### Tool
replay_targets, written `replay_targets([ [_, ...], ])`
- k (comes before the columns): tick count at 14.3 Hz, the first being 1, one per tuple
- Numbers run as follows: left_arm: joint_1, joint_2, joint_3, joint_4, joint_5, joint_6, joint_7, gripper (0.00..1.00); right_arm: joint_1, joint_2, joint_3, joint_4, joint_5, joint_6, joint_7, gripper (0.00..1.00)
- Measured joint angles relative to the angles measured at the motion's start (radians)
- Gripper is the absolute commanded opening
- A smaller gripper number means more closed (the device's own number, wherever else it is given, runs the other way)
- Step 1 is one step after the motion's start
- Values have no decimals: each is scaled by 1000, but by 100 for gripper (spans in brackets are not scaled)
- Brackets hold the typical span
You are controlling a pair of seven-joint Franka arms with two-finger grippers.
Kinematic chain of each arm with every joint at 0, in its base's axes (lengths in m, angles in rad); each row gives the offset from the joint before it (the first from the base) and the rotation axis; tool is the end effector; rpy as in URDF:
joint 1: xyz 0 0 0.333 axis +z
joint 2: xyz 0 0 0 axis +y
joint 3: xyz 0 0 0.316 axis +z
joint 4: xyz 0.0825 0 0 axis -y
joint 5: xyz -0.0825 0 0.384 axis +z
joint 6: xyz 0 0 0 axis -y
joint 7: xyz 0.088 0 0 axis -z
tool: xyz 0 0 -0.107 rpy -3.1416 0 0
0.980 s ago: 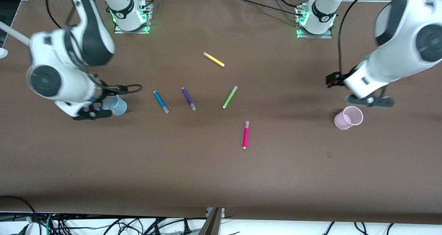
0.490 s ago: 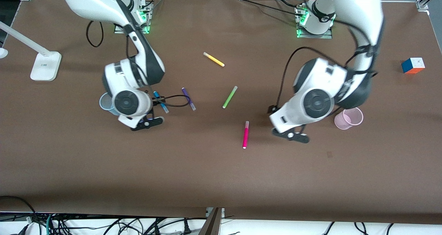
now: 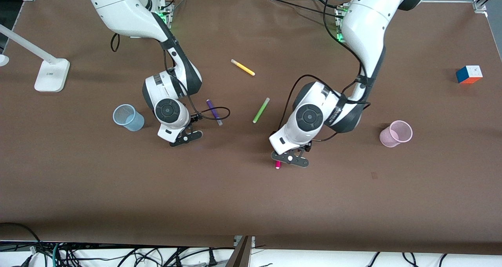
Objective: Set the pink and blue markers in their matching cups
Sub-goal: 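Grasp and lift the blue marker and pink marker with both grippers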
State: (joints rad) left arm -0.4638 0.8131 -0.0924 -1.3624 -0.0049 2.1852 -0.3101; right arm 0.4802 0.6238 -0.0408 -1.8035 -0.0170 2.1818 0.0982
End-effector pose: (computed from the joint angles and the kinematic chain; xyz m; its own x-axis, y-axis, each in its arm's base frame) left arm 0.6346 -0.3774 0.2355 0.9770 -0.2128 -0.0106 -0.2116 -0.9748 0.0712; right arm 0.5653 0.2663 0.1803 0.9123 0.3331 -0.2383 0.3559 -0.9327 0.0586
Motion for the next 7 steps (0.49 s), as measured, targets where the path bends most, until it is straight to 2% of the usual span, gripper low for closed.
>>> replay_targets([
  [3,-29,26,1,-67,28,109,-25,100,0,1,0,-6,0,5,0,50],
  [4,-31,32,1,-75,52,117,-30,91,0,0,0,-7,0,9,0,46],
  [5,-31,36,3,-77,66,118,-31,71,0,1,0,-10,0,14,0,41],
  [6,-31,39,4,-78,71,118,-31,58,0,1,0,-14,0,21,0,36],
  [7,-31,41,5,-78,72,118,-31,52,0,1,0,-19,0,28,0,26],
])
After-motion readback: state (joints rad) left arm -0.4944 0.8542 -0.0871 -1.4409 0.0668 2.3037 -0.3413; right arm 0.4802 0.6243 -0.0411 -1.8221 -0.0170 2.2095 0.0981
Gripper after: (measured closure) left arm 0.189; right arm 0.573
